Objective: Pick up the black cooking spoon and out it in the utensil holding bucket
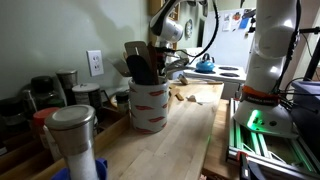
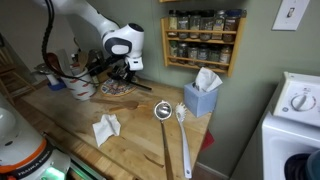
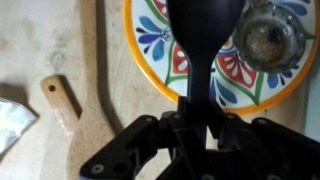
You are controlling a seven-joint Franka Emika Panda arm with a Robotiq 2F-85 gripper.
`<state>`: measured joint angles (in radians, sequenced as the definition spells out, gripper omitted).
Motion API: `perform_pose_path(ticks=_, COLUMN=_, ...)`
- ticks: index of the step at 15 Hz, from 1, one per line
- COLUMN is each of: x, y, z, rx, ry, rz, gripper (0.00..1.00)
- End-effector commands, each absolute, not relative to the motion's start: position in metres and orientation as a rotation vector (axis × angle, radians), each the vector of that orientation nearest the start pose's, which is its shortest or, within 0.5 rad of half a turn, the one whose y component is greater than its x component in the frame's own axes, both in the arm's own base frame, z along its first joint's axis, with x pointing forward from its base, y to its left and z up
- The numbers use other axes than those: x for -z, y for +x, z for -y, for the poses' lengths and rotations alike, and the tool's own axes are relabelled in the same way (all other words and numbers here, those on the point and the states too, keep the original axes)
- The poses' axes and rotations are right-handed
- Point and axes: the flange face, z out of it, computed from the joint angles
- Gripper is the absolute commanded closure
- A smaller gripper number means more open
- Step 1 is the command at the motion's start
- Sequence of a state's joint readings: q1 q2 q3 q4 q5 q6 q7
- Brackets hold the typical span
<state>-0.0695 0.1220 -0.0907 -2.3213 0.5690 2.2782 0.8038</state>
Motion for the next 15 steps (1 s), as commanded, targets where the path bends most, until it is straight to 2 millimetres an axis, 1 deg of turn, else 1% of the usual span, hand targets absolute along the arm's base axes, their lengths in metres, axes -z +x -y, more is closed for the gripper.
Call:
perform_pose_path(ticks=1, x=-0.338, y=0.456, z=0.061, rx=-0.585, ry=-2.103, rz=-1.629, gripper=0.94)
perform_pose_path(ticks=3, x=-0.369, y=0.439, z=0.052, rx=-0.673, ry=-2.067, rz=-1.502, gripper=0.94)
perform_pose_path(ticks=5, x=-0.396, y=0.426, z=0.041, rx=-0.746, ry=-2.022, rz=-1.384, gripper=0.94)
perform_pose_path(ticks=7, x=-0.416, y=0.419, z=0.031, rx=-0.800, ry=-1.952, rz=-1.291, gripper=0.94)
perform_pose_path(ticks=8, x=-0.423, y=0.418, z=0.025, rx=-0.817, ry=-1.914, rz=-1.274, gripper=0.94)
perform_pose_path(ticks=11, x=-0.425, y=0.424, z=0.010, rx=-0.786, ry=-1.862, rz=-1.311, gripper=0.94)
perform_pose_path(ticks=14, x=-0.419, y=0.421, z=-0.010, rx=-0.799, ry=-1.818, rz=-1.360, gripper=0.94)
perform_pose_path(ticks=15, x=-0.419, y=0.417, z=-0.019, rx=-0.811, ry=-1.838, rz=-1.359, gripper=0.94)
